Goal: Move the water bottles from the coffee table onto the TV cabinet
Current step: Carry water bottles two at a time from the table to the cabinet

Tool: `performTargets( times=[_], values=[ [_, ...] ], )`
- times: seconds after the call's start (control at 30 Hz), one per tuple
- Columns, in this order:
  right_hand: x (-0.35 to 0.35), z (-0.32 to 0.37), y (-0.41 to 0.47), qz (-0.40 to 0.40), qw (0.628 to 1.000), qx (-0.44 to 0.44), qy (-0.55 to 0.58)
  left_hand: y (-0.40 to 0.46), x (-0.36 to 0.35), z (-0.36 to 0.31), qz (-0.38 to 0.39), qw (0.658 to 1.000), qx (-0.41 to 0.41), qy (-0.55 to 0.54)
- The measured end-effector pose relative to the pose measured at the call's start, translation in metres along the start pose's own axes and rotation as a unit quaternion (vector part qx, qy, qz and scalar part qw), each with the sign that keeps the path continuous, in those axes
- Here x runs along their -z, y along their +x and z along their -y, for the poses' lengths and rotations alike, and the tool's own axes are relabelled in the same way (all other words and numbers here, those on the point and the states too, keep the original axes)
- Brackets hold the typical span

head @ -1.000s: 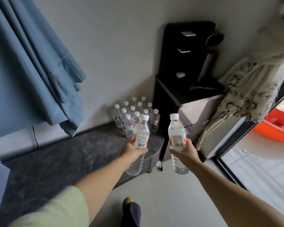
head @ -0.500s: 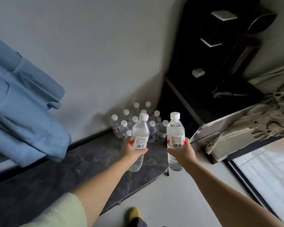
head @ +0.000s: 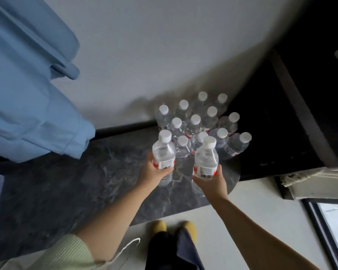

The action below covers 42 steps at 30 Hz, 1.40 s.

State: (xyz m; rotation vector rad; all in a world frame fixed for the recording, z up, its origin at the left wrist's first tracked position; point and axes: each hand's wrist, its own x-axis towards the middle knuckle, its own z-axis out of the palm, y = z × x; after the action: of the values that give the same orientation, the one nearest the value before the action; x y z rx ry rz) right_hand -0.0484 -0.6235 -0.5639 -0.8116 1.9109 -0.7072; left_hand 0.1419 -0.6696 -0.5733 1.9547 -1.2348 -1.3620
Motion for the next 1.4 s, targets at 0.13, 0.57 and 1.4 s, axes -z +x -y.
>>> performTargets(
  times=[0.13,0.57,1.4],
  values=[
    [-0.036,-0.016,0.021,-0.009,0.999,0.015,0.033,0.045,0.002,0.014,-0.040,0.997,-0.018,-0.061],
    [-0.097,-0.065,0.075,-0.124,0.985,0.037,0.117,0.121,-0.041,0.057,-0.024,0.984,-0.107,-0.142],
    [0.035,0.043,-0.024,-0.025,0.991,0.090,-0.094,0.002,0.055,-0.103,0.061,0.988,-0.116,0.076]
  ],
)
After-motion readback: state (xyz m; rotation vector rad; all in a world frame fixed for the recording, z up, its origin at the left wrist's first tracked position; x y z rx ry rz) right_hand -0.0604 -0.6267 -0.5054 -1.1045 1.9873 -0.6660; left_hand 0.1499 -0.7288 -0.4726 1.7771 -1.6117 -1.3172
